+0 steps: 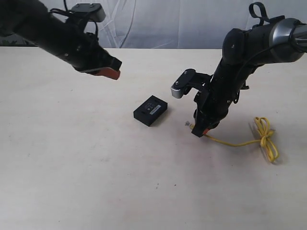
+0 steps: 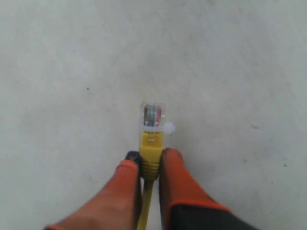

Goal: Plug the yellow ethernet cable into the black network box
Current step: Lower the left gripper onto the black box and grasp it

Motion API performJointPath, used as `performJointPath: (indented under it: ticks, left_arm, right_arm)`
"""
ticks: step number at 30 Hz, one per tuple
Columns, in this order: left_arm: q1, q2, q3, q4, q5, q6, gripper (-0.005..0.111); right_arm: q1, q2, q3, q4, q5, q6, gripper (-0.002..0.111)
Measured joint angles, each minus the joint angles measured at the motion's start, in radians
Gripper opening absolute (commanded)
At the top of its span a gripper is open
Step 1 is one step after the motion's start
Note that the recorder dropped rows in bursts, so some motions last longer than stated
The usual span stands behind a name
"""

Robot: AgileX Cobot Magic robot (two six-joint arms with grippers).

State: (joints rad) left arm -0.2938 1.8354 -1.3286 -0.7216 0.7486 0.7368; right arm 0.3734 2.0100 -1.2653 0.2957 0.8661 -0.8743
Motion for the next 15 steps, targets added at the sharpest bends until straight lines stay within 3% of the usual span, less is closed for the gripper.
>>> performJointPath:
  ticks: [9, 15]
  left_arm:
    - [-0.017, 0.218, -0.251, 0.0, 0.112, 0.002, 0.0]
    - [-0.065, 0.331, -0.39, 0.0, 0.143, 0.002, 0.0]
  right_arm:
    - [0.0, 0.0, 0.0, 0.0, 0.0, -0.004, -0.001]
    - [0.0, 0.0, 0.0, 0.0, 0.0, -0.006, -0.001]
